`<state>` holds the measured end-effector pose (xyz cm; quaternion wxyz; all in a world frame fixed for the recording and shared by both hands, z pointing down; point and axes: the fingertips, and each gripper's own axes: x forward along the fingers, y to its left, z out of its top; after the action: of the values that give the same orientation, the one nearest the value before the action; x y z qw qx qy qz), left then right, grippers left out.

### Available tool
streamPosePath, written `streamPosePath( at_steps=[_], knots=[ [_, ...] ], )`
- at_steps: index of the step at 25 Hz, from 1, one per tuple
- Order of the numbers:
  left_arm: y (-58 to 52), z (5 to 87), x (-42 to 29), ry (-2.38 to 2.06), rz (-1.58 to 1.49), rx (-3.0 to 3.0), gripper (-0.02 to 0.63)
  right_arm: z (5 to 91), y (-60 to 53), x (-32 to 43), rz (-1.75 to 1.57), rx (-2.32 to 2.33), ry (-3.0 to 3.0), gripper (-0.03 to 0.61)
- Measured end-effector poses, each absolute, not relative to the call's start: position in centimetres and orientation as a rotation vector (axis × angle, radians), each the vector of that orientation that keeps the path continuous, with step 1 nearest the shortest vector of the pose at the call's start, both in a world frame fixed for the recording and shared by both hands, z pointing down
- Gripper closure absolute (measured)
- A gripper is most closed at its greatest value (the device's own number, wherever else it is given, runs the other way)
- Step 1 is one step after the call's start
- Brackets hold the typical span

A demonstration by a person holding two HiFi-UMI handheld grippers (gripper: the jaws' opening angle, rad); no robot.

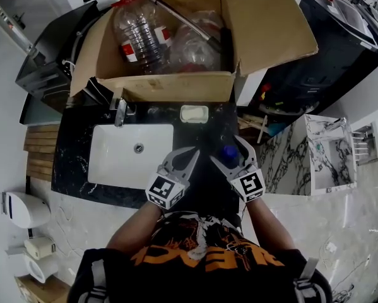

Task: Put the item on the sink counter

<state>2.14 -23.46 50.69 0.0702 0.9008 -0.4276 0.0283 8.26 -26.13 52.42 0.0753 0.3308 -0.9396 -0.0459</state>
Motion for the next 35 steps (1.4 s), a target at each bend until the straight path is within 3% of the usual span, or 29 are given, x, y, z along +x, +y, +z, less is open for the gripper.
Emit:
streamPosePath(
  at_steps=[8,18,35],
  knots=[
    [-21.8,47.6,1.9,-1.276,0.004,2.734,0.595,46.5,-25.0,9.7,-0.189,1.060,-2.891,0.207],
    [-20.6,44.3,1.1,-1.299,-0.049,2.726,0.595,43.9,-22.7,11.6,-0.115,1.069,-2.892,0.377],
    [-18.6,37.9,0.5,-1.293,-0.095,2.744,0.595,35.6,-18.5,14.0,-0.235,1.175,-2.961,0.534]
  ],
)
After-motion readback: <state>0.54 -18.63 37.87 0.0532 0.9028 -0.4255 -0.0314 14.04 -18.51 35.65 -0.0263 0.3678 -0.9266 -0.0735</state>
